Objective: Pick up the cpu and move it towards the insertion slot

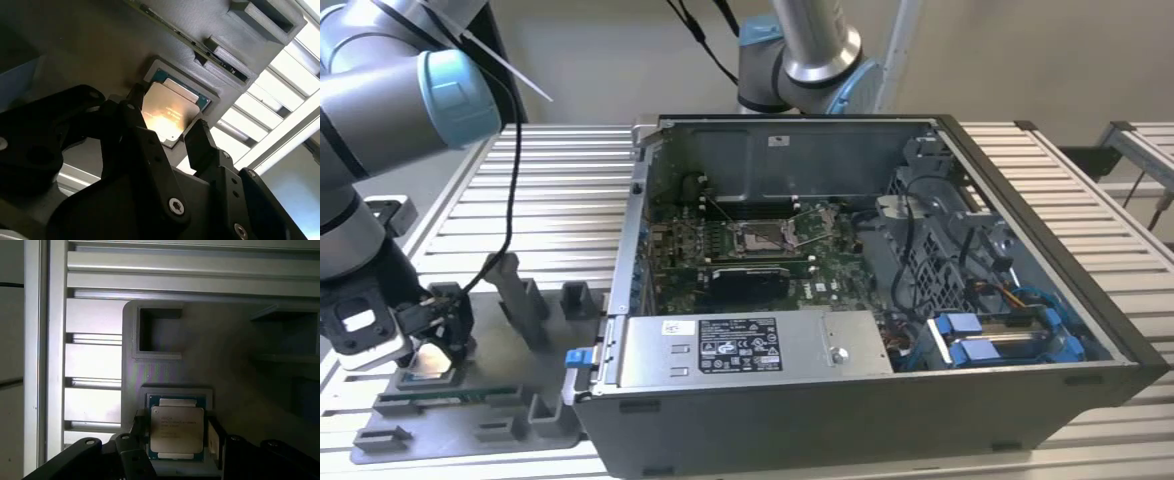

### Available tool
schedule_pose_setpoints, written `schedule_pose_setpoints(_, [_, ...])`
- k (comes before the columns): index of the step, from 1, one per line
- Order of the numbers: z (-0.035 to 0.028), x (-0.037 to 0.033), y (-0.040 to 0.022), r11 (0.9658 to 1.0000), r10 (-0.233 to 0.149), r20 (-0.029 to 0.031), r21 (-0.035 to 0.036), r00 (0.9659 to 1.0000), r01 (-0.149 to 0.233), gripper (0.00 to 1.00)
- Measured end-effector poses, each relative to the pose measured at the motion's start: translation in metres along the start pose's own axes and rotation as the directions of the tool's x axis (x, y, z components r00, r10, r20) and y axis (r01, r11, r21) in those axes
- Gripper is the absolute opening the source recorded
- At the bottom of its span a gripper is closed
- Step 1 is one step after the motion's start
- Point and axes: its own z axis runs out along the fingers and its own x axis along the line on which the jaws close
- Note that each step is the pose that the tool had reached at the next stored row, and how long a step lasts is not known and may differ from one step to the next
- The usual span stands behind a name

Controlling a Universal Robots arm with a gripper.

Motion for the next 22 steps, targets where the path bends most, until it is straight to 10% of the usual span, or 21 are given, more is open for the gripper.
schedule_pose_setpoints(7, [0.0000,0.0000,0.0000,1.0000,0.000,-0.0001,0.0004,1.0000,0.000,1.00])
schedule_pose_setpoints(8, [-0.0001,0.0000,0.0000,1.0000,0.000,-0.0001,0.0005,1.0000,0.000,0.00])
schedule_pose_setpoints(22, [0.0000,0.0000,0.0000,1.0000,0.000,-0.0001,0.0011,1.0000,0.000,0.00])
